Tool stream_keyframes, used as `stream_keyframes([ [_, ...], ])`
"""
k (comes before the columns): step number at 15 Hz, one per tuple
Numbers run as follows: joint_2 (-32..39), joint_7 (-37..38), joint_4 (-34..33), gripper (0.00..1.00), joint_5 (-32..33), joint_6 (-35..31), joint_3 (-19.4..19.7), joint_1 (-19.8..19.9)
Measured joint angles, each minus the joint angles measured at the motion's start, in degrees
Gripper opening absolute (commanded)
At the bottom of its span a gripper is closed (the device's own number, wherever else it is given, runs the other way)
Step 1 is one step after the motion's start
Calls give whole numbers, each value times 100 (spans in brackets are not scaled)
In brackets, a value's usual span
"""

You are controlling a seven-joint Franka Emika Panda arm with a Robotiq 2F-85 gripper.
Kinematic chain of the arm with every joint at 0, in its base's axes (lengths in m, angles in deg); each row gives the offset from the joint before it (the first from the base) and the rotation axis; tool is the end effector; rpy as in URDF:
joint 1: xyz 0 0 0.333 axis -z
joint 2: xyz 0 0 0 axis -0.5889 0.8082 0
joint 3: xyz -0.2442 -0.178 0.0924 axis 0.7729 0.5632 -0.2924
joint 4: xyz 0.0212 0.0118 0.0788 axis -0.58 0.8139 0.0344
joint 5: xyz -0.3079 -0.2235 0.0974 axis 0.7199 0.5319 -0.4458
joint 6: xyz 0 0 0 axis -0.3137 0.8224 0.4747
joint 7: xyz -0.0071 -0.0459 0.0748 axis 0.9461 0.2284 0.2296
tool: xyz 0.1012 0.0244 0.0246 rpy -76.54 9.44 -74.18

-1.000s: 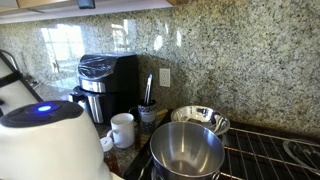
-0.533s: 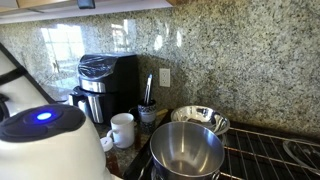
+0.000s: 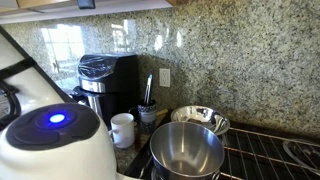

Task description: Twist the first knob on the stove

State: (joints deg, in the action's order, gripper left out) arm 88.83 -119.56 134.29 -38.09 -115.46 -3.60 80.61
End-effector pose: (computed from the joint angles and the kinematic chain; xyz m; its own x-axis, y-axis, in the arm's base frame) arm 0.3372 -0.3230 0.1785 0.9979 -0.0319 0.0566 -0.0307 -0.9993 -0.0223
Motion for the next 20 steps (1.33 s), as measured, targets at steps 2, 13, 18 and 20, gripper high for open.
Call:
stream_keyframes([
  [2, 0, -263, -60, 100, -67, 174, 3, -1],
  [13, -24, -1026, -256, 100, -122, 790, 270, -303],
  [18, -25, -1155, -442, 100, -123, 1088, 404, -555],
  [20, -25, -1171, -519, 100, -123, 1205, 475, -653],
])
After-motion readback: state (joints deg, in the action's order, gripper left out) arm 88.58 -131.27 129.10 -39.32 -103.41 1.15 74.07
